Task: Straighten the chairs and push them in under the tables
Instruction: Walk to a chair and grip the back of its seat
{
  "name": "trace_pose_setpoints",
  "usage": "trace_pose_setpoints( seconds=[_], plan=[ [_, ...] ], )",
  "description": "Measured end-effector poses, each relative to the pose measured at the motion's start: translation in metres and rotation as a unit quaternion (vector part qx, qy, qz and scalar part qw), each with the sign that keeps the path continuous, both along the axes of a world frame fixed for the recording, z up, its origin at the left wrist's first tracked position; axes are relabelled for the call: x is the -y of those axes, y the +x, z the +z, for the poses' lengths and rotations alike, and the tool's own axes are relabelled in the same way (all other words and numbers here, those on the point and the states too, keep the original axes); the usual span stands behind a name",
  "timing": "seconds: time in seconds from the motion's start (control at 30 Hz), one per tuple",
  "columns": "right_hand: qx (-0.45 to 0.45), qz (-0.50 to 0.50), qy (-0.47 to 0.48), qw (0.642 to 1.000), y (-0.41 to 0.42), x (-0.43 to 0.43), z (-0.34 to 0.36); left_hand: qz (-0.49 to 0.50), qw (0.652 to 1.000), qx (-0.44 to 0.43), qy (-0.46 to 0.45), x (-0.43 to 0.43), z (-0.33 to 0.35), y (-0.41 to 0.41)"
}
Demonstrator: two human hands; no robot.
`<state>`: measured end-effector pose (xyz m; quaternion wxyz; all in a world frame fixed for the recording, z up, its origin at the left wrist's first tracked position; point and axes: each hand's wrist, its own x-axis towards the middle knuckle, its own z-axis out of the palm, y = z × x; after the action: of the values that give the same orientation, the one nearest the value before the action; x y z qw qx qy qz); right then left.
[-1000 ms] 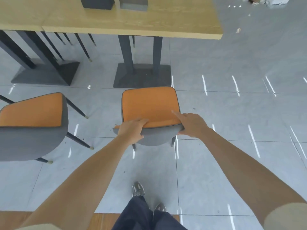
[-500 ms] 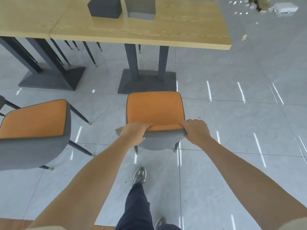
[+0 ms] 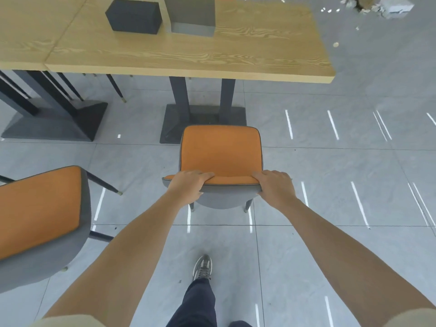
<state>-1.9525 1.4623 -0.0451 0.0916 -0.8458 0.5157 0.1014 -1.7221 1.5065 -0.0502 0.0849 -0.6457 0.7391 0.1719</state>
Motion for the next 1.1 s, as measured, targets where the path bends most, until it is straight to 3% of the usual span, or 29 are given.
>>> trace_pose_setpoints(
  seconds=[0.57, 1.1],
  plan=[
    [-0.028, -0.044, -0.012, 0.999, 0.049, 0.115, 0.0, -0.029, 0.999, -0.002, -0.015, 0.127, -0.001, 0.047],
    [-0.071, -0.127, -0.019, 0.989, 0.058, 0.129, 0.004, -0.028, 0.999, 0.007, -0.034, 0.145, -0.002, 0.044]
  ],
)
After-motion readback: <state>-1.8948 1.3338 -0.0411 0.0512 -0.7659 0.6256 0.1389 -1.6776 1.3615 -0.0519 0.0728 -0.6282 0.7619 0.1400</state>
